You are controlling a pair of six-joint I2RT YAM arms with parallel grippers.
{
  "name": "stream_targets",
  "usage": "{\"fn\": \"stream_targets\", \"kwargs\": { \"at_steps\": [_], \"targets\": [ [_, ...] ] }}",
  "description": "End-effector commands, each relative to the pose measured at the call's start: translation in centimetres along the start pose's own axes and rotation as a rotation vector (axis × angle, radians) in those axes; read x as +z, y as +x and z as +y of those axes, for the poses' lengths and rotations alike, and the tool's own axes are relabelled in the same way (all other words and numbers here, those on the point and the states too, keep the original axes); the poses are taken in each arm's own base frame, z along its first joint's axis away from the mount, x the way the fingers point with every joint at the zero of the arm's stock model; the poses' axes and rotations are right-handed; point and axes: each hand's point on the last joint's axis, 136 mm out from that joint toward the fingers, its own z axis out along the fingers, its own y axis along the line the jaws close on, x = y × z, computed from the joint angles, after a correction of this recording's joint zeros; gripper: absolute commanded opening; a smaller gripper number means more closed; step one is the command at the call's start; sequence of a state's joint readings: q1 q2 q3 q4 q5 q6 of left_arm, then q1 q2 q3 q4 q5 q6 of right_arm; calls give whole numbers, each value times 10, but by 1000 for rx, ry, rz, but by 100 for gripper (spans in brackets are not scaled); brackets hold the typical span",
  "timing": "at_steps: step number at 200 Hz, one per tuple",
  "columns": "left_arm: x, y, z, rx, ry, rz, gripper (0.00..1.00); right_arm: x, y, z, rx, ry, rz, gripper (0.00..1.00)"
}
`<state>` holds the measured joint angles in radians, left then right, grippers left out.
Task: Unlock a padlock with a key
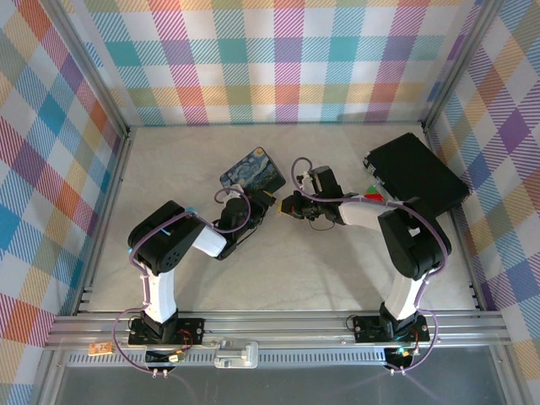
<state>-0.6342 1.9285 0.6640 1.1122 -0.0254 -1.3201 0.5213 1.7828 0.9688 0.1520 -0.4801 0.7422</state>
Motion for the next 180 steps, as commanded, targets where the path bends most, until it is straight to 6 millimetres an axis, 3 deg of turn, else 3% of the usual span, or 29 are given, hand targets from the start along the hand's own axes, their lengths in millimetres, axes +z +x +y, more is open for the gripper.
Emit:
{"fn": "stream_targets", "kwargs": {
  "at_steps": [1, 16, 40, 102, 136, 180],
  "targets": [
    [-16, 89, 15, -13, -47, 353, 0, -12, -31, 91, -207, -220, -105, 0],
    [-17, 95, 14, -3, -43, 381, 0, -8, -29, 92, -235, -238, -75, 0],
    [-18, 107, -1, 55, -3, 435, 0, -5, -33, 89, -113, -283, -29, 0],
    [-29, 111, -7, 135, 18, 469, 0, -33, -50, 93, 77, -407, 11, 0],
    [-23, 112, -11, 118, 33, 471, 0, -27, -50, 94, 177, -475, 29, 0],
    [-20, 114, -12, 130, 14, 481, 0, -19, -51, 83, 232, -421, 27, 0]
  ]
}}
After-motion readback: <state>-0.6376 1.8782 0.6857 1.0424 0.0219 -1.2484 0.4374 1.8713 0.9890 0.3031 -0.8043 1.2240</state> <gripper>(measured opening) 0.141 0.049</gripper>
